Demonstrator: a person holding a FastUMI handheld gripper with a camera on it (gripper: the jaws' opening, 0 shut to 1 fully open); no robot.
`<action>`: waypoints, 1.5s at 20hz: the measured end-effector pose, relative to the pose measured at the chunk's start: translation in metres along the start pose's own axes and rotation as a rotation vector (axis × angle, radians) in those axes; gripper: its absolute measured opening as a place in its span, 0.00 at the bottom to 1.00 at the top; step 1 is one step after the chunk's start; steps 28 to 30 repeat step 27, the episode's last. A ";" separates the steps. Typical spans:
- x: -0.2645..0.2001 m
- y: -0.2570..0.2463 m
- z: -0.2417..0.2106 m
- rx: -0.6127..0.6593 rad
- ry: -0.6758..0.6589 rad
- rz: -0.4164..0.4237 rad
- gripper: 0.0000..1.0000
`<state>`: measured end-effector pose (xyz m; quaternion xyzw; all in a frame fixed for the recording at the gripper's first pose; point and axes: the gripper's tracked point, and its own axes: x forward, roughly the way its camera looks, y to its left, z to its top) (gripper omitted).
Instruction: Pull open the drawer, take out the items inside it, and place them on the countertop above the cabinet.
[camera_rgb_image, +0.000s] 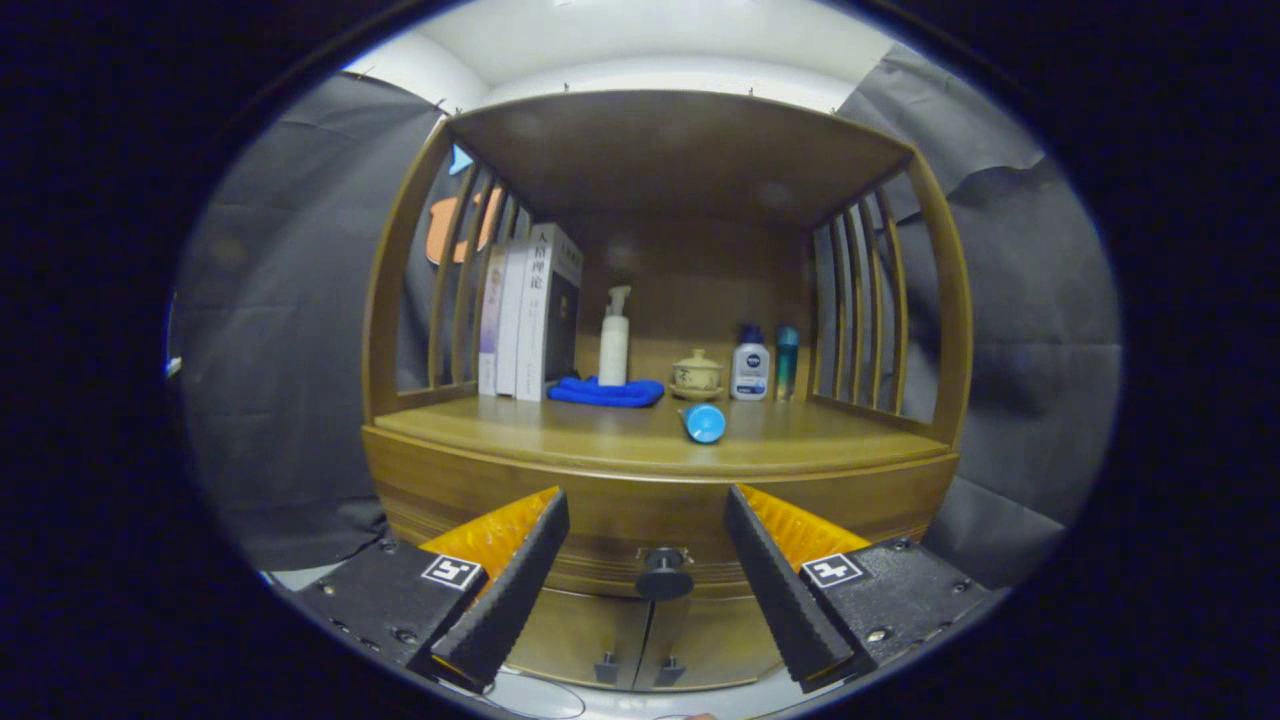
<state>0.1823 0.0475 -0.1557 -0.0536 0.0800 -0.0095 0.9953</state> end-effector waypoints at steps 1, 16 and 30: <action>-0.010 -0.002 0.005 0.007 0.000 0.009 1.00; -0.183 -0.024 0.089 0.087 -0.081 0.109 1.00; -0.239 -0.018 0.081 0.099 -0.131 0.094 1.00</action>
